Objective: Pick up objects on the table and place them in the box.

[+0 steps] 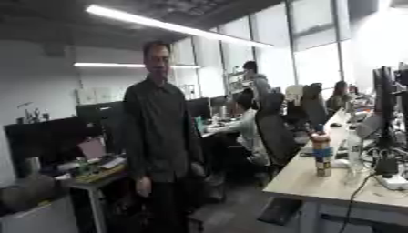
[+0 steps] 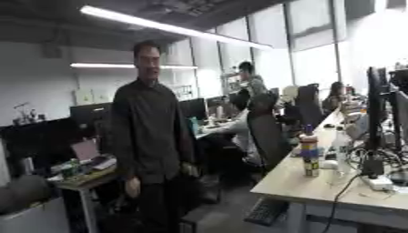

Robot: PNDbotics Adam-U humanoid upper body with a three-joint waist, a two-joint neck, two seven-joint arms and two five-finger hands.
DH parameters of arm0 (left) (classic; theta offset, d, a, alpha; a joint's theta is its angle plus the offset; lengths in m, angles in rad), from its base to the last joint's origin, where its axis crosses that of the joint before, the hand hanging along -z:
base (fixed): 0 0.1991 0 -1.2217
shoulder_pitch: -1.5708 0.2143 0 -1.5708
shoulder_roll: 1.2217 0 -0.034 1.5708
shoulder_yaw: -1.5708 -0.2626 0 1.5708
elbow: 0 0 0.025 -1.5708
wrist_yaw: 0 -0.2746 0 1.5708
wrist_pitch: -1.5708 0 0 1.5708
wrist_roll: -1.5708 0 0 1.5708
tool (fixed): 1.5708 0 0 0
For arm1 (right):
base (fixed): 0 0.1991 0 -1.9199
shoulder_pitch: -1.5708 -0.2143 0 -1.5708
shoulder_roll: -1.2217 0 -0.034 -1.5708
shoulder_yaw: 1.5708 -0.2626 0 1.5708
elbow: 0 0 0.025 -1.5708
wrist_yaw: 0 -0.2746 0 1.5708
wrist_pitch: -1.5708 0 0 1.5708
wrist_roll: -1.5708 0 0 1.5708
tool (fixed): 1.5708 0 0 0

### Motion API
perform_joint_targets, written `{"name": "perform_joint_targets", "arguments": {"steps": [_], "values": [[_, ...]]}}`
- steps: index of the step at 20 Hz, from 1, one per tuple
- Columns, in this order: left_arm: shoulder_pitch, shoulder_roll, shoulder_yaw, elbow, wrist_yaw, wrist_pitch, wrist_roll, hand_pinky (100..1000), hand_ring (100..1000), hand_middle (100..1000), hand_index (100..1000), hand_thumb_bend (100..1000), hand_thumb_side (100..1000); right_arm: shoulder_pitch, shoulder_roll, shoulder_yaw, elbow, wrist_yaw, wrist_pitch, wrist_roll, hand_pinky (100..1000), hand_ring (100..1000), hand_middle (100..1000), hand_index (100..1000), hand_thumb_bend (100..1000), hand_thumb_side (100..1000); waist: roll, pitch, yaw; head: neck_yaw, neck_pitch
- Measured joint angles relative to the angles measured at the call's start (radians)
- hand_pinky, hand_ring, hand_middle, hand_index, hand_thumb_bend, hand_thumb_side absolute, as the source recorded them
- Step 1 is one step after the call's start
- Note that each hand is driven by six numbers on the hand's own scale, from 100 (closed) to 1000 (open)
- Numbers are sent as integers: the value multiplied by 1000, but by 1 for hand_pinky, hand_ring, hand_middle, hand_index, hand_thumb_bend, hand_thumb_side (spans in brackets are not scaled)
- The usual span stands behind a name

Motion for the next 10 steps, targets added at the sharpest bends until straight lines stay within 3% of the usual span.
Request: {"name": "perform_joint_targets", "arguments": {"steps": [2,5,8,10], "values": [[16,1,6,7,0,8,8,296,520,654,680,723,862,-1,0,2,0,1,-2,-2,100,306,396,494,100,1000,0,1,-1,17,22],[62,15,30,4,17,33,29,268,485,683,695,746,836,-2,0,7,0,1,-5,-5,100,305,396,494,100,1000,0,4,0,37,49],[163,18,93,-26,69,85,78,251,453,695,708,759,802,-3,0,7,0,3,-6,-6,100,304,396,494,100,1000,0,14,11,69,70],[269,-16,172,-65,112,141,134,240,427,699,714,754,784,2,-1,-2,0,10,-6,-6,100,301,393,491,100,1000,0,24,32,122,87]]}}
